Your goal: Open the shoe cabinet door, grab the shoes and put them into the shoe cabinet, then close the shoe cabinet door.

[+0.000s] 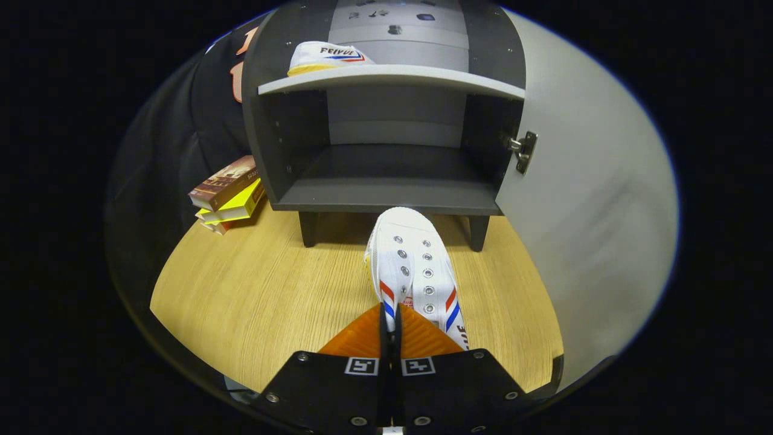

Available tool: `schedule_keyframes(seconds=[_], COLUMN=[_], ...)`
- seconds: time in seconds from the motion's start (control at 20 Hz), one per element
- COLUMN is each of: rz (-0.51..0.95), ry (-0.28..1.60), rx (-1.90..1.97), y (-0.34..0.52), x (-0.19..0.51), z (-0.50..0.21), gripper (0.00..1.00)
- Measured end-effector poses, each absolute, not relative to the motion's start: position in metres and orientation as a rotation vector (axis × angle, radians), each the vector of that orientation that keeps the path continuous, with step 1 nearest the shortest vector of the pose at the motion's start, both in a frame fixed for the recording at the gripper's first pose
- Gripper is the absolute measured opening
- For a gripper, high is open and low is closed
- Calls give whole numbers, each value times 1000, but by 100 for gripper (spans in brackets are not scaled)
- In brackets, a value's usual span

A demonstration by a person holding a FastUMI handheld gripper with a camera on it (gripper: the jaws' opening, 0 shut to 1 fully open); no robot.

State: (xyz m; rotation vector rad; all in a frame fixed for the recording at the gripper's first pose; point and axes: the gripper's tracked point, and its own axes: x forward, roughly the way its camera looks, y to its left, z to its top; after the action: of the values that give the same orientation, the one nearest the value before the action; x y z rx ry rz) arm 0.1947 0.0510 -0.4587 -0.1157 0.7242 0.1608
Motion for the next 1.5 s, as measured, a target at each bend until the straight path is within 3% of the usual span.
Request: schedule_keyframes(seconds=[0.95,1.5], rz=[112,110], ry=[554,415], rx=[-92,-171], y=[65,78], x=[183,247], z=[-280,-173], gripper=[0,0])
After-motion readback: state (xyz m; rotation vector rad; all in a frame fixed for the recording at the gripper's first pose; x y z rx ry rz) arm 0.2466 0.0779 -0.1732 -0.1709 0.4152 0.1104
